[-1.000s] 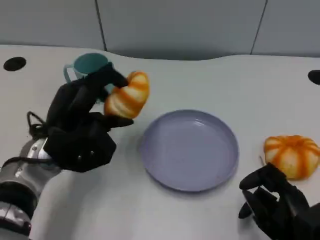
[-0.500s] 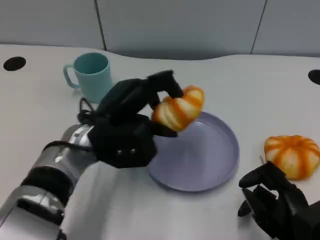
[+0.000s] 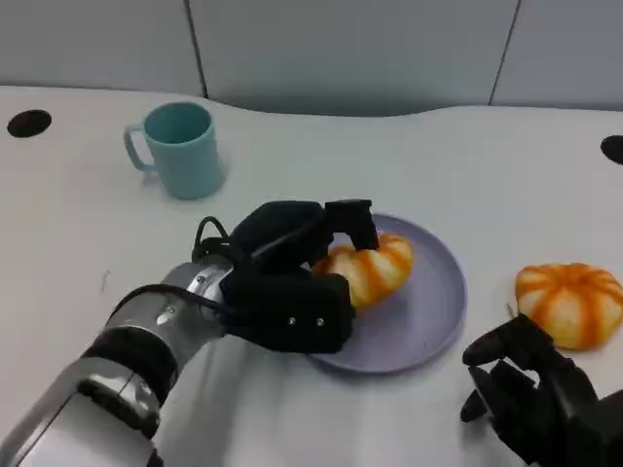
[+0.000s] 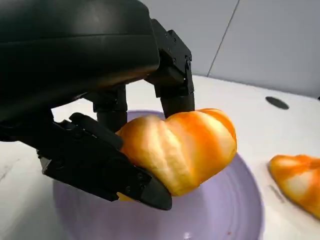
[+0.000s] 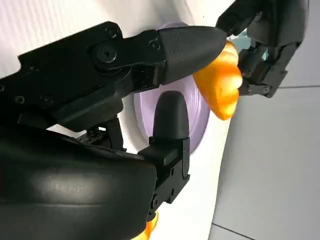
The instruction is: Grasp the bread from the table and place it into the plate.
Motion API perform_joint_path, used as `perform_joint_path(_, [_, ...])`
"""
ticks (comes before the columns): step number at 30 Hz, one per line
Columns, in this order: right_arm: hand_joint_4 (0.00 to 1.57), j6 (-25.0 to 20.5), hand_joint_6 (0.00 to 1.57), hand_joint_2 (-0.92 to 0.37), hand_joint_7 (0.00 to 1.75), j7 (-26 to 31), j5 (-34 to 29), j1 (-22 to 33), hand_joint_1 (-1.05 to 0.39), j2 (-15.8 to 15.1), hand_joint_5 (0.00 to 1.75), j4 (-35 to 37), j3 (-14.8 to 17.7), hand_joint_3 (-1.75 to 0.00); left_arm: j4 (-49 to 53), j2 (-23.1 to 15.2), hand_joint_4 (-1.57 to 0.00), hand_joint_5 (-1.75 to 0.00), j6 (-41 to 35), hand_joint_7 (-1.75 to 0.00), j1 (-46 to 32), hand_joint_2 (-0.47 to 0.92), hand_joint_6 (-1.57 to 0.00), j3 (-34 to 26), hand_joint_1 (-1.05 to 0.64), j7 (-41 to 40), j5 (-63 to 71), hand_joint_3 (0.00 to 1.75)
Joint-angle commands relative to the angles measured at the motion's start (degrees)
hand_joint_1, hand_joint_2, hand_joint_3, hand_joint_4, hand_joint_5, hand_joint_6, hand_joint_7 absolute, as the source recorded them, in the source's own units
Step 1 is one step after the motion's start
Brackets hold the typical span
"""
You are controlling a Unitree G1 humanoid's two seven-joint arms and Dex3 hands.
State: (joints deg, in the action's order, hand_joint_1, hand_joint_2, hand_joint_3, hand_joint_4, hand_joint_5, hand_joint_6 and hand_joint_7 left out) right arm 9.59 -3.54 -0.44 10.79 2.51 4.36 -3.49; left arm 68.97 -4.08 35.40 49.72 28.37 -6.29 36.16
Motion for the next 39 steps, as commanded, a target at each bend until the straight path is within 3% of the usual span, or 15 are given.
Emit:
perform_joint_path(1, [0.58,-0.5,0.33,-0.92,1.75,0.0,1.1,0.5,-0.27,0.1,1.75,-0.6,0.4,-0.32,0.3,-0.5,-0.36,-1.75,0.3,-1.16,2.5,0.87,-0.39,0.3,-0.48,2.1,-0.1,0.01])
perform_joint_path(3, [0.58,-0.7,0.33,-0.92,1.75,0.1,0.7,0.6,-0.27,0.0,1.75,-0.8,0.3,-0.31,0.3,-0.9,-0.34,-1.75,1.5,-1.11,2.9,0.88,-0.4,1.0,-0.48,2.7,0.5,0.01])
perform_joint_path(4, [0.59,-1.0,0.33,-0.92,1.75,0.1,0.4,0.6,-0.28,-0.1,1.75,-1.0,0.3,-0.31,0.3,-1.2,-0.22,-1.13,2.3,-0.67,3.2,0.9,-0.33,1.6,-0.56,3.0,1.0,0.03])
perform_joint_path(6, [0.59,-1.2,0.32,-0.92,1.75,-0.1,0.3,0.7,-0.28,-0.3,1.75,-1.2,0.2,-0.31,0.4,-1.6,-0.16,-0.57,3.5,-0.2,3.6,0.92,-0.34,2.6,-0.63,3.5,1.8,0.06])
perform_joint_path(10, [0.6,-1.0,0.33,-0.92,1.75,-0.3,0.4,0.5,-0.28,-0.3,1.75,-0.8,0.3,-0.32,0.6,-1.3,-0.03,-0.25,3.5,-0.02,4.2,0.92,-0.24,2.6,-0.73,4.2,1.3,0.1])
perform_joint_path(18, [0.6,0.4,0.33,-0.92,1.75,-0.2,0.4,-0.1,-0.27,-0.3,1.75,0.4,0.6,-0.32,-0.1,-2.1,0.0,-0.02,3.0,0.0,5.9,0.92,-0.12,1.6,-0.84,6.4,0.3,0.2])
perform_joint_path(28, [0.57,1.0,0.33,-0.92,1.75,0.3,-0.5,0.1,-0.27,-0.3,1.75,0.5,0.4,-0.32,-5.7,-6.5,-0.04,-0.02,9.1,-0.02,2.5,0.92,-0.12,-4.5,-0.82,10.4,-7.4,0.22])
perform_joint_path(32, [0.57,0.8,0.33,-0.92,1.75,0.0,-0.7,0.3,-0.28,-0.8,1.75,0.2,0.4,-0.32,-12.6,-10.0,-0.16,-0.09,13.7,-0.04,-6.8,0.92,-0.16,-12.4,-0.76,25.5,-25.0,0.23])
perform_joint_path(34, [0.57,0.9,0.33,-0.92,1.75,0.1,-0.8,0.4,-0.28,-0.8,1.75,0.2,0.4,-0.32,-14.6,-10.2,-0.18,-0.11,13.3,-0.04,-8.5,0.92,-0.17,-13.8,-0.73,29.2,-28.2,0.22])
perform_joint_path(39, [0.55,-1.1,0.32,-0.92,1.75,0.0,-0.4,1.2,-0.29,-0.9,1.75,-1.5,0.4,-0.32,-28.4,-8.7,-0.43,-0.27,4.0,-0.11,-22.9,0.92,-0.36,-22.7,-0.7,39.3,-48.2,0.14])
